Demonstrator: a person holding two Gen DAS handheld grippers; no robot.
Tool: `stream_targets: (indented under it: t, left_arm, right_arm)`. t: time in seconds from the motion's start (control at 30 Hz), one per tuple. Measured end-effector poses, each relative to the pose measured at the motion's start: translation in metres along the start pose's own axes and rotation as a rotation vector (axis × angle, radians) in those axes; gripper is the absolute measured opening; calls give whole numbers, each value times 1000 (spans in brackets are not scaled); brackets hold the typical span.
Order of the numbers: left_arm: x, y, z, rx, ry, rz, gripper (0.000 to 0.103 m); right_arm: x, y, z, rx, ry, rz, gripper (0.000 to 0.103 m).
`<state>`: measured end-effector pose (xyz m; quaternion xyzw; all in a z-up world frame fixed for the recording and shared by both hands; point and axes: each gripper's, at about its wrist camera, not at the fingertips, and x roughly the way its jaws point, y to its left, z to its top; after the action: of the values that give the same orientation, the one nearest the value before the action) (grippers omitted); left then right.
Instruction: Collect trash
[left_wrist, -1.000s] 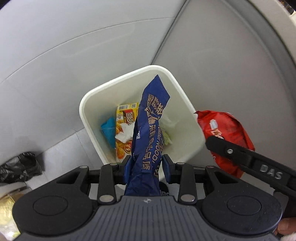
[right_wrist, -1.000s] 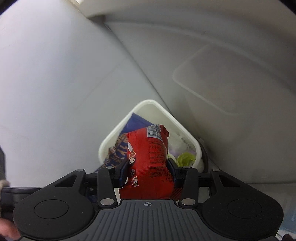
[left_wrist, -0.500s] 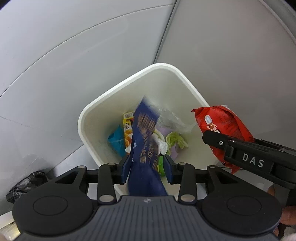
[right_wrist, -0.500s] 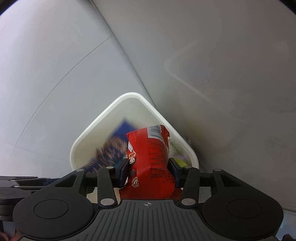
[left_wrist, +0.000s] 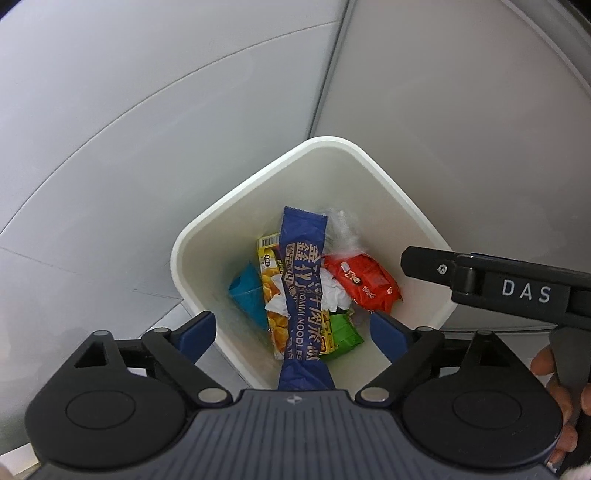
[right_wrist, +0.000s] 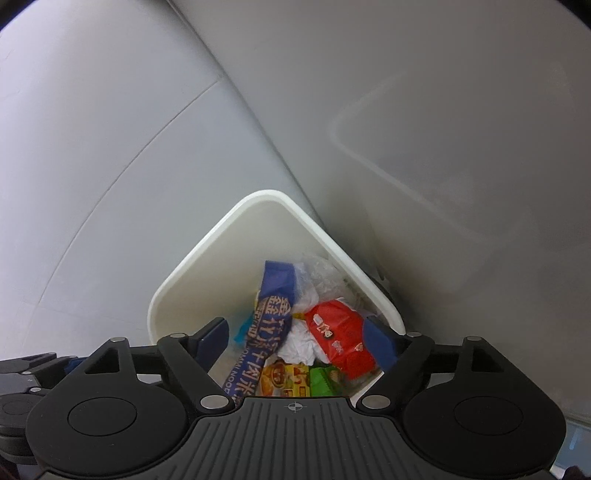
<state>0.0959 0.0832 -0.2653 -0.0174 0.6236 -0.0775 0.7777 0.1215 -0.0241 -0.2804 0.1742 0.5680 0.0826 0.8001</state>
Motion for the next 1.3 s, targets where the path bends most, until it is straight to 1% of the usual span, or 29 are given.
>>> stream_targets:
  t: [0.07,0.1,0.17,0.23,0.27,0.3,0.4,0.6,0.7,0.9,1.03,1.17,1.3]
  left_arm:
    - [-1,3,2,-7,-1,4,91]
    - [-1,4,2,-10,-3,6,92]
    - [-5,6,2,-16,-7,9,93]
    - [-9,8,1,-23,-14,10,94]
    - [-12,10,1,-26,-18,10,94]
    - [-7,12,2,-27,-24,9,95]
    - [-16,15,1,-35,-44,18,98]
    - [-36,14,-11,-4,-74,18,102]
    - [-46,11,-19,-3,-84,16,102]
    - [-72,4,-38,-17,-127,-8,102]
    - [-91,-1,-47,-18,-160,6,102]
    - [-115,0,-52,-85,-210,-11,102]
    - [-144,-1,-54,-187,-255,-28,102]
  right_arm:
    - [-4,2,1,-1,0,3,82]
    - [7,5,4,1,-2,4,82]
    - [8,4,4,-4,-4,11,83]
    - [5,7,3,-15,-4,14,86]
    - [2,9,2,-22,-7,14,87]
    - [-2,10,0,-30,-9,15,88]
    - [-13,15,-4,-61,-5,14,88]
    - [-42,21,-13,-94,-10,29,89]
    - [-61,29,-15,-138,-17,44,89]
    - [-102,40,-17,-214,-67,74,90]
    - [-136,46,-19,-273,-114,74,91]
    - [-176,49,-21,-337,-163,81,92]
    - [-222,47,-22,-396,-238,54,96]
